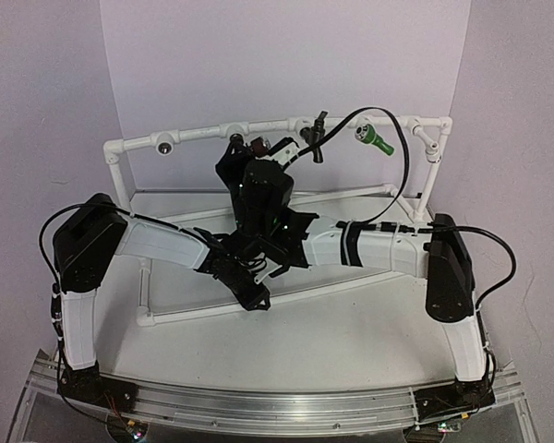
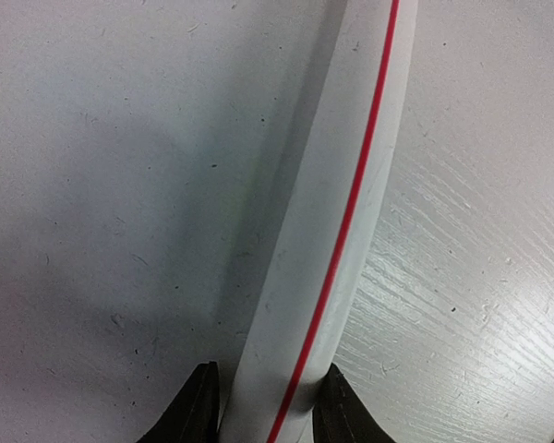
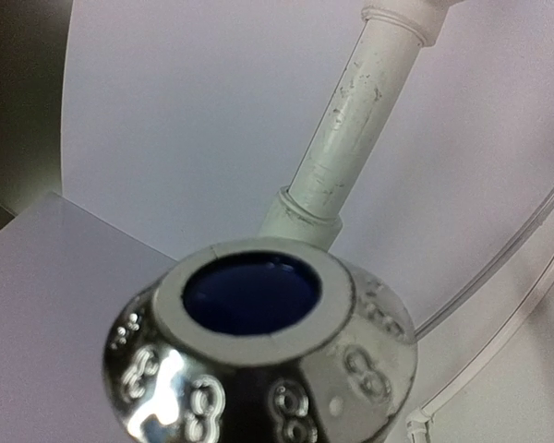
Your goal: Install the water faucets
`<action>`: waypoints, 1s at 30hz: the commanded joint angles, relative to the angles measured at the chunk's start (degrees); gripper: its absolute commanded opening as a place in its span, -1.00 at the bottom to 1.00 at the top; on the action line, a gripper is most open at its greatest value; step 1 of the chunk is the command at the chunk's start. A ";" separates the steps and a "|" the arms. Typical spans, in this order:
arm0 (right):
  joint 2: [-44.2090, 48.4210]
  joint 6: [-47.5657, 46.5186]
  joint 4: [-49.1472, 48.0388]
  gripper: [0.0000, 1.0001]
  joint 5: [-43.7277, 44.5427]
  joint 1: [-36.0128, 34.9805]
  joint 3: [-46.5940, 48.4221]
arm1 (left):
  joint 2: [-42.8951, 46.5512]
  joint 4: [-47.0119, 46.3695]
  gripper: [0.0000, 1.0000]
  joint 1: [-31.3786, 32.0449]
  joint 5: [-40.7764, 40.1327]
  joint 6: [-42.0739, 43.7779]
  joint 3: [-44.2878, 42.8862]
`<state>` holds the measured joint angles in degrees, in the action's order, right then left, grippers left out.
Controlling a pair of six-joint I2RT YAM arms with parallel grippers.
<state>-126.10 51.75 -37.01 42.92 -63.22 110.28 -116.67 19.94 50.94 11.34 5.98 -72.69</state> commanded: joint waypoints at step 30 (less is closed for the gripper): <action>24.86 -55.74 6.73 0.96 -14.44 -12.15 -31.88 | -9.00 0.28 -1.00 -0.75 3.06 -9.66 3.70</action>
<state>-106.25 18.25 -38.80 29.93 -73.21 82.58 -117.27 17.96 50.26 15.53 5.30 -72.71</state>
